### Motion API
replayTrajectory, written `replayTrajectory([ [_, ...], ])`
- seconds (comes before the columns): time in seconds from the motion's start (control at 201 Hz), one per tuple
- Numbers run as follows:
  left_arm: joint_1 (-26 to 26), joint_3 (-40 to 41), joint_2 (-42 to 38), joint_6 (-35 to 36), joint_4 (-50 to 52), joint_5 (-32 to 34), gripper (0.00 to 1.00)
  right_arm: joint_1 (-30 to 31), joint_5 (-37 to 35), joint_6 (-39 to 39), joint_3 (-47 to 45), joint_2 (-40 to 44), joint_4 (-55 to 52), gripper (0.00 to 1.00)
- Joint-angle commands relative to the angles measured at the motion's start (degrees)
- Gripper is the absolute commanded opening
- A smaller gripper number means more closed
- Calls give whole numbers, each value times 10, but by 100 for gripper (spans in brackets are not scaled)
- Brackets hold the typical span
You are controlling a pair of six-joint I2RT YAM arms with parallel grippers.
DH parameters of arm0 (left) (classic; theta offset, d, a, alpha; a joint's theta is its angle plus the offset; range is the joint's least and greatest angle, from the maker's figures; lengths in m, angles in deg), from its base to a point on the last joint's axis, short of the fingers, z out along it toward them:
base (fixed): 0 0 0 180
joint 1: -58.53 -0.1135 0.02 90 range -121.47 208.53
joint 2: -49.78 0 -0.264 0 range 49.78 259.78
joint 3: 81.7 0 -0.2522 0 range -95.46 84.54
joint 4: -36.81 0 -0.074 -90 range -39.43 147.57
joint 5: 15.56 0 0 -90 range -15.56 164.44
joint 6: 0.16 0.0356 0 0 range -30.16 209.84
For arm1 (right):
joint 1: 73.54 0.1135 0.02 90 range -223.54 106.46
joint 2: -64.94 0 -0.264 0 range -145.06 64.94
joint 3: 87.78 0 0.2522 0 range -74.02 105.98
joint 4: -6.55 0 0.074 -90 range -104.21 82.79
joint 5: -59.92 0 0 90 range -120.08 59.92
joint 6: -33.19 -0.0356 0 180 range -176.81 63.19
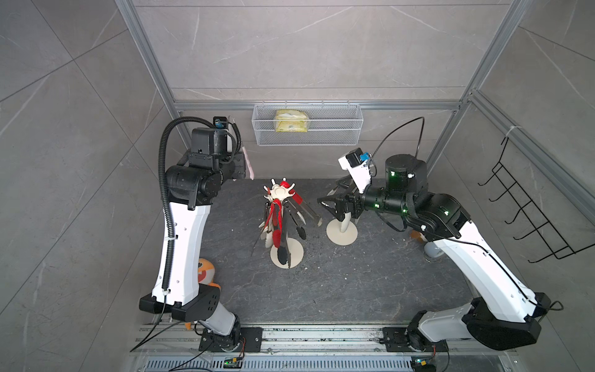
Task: Hang food tongs on kitchen utensil racks
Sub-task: Pick up the food tongs from the center of the board.
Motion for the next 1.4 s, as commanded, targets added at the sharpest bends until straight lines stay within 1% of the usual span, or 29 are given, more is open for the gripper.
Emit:
replayTrajectory([
  [0.0,20,0,-41,34,-59,14,0,-9,31,-36,47,-18,-13,100],
  [0.075,39,20,-54,38,-88,8,0,-13,41,-48,72,-31,-21,100],
  [0.169,68,28,-54,38,-106,4,0,-17,46,-58,101,-46,-27,100],
  [0.349,142,16,-30,37,-133,16,0,-20,75,-82,147,-70,-21,99],
  [0.428,170,8,-13,32,-147,24,0,-20,99,-99,157,-78,-9,98],
  [0.503,199,-2,4,37,-157,39,0,-20,107,-114,159,-82,0,98],
  [0.588,222,-8,18,38,-174,45,0,-20,108,-122,159,-86,2,97],
  [0.717,249,9,22,37,-212,41,0,-20,82,-124,160,-89,-5,95],
  [0.836,268,38,16,38,-247,31,0,-21,58,-124,165,-93,-13,94],
  [1.051,277,91,-4,19,-287,-1,0,-40,9,-121,167,-92,-28,91],
  [1.14,280,107,-10,13,-296,-10,0,-45,-7,-109,167,-92,-33,91],
  [1.399,283,128,-17,-3,-318,-34,0,-63,3,-106,154,-95,-24,86],
])
